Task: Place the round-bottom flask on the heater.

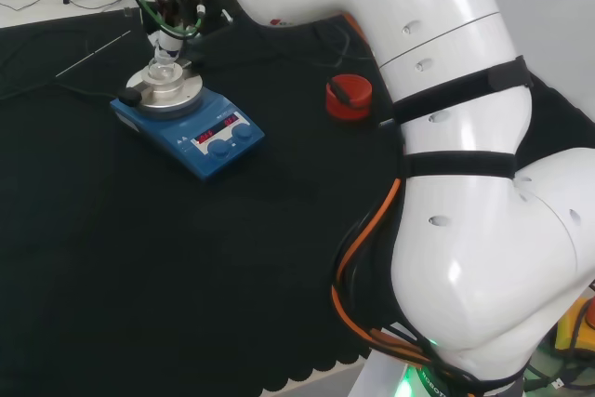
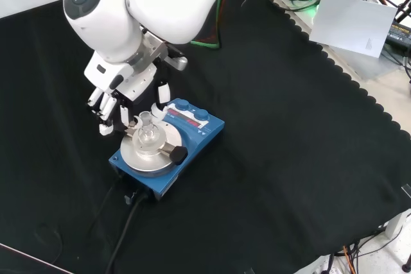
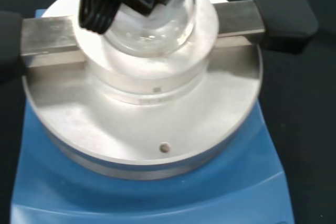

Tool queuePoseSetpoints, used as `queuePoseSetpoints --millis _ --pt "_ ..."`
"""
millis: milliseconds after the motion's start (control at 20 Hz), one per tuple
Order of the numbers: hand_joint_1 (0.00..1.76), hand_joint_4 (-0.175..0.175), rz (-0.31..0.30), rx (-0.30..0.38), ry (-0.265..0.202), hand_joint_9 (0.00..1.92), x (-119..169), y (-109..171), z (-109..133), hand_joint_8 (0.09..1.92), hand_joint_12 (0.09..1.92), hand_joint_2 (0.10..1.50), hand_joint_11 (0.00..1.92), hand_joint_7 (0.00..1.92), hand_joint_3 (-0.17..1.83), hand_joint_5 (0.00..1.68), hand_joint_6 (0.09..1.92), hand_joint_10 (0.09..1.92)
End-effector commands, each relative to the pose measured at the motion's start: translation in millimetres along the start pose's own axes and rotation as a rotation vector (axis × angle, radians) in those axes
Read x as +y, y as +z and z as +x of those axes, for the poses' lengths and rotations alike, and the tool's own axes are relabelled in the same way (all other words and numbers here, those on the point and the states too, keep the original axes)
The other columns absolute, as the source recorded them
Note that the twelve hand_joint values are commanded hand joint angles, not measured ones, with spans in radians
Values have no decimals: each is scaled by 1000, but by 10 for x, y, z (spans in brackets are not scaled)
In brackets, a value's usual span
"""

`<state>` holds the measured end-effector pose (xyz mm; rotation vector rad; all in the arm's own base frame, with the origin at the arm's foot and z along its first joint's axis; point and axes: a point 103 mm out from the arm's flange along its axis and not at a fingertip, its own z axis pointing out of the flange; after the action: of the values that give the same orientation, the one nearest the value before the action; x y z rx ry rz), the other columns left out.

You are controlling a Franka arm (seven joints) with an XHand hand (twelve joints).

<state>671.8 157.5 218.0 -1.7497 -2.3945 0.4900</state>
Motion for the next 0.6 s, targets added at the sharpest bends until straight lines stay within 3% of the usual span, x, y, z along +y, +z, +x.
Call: queuePoseSetpoints --millis 50,300,450,600 --pt "1110 175 11 -12 -2 516 -10 -7 151 551 1333 617 173 320 815 1184 903 564" --pt "1106 175 1 3 -9 515 3 0 161 552 1334 628 173 320 802 1175 909 566" --pt "1078 175 1 28 -22 500 -5 0 161 560 1339 746 162 307 601 1123 902 578" --pt "924 86 4 33 -18 472 -21 -17 146 563 1344 642 136 276 619 895 829 593"
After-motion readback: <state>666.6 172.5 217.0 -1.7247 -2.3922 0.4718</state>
